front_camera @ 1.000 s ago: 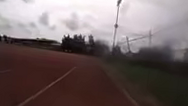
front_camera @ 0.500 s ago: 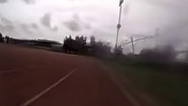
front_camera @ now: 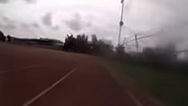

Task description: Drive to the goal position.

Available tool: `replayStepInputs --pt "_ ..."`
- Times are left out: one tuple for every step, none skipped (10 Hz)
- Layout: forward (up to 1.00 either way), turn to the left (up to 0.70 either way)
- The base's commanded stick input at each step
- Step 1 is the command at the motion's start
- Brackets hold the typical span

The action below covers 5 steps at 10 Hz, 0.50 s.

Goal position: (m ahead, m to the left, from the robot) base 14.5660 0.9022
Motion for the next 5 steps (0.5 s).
replayStepInputs --pt "0.85 0.00" --pt "0.85 0.00" --pt "0.85 0.00" --pt "0.85 0.00" --pt "0.85 0.00"
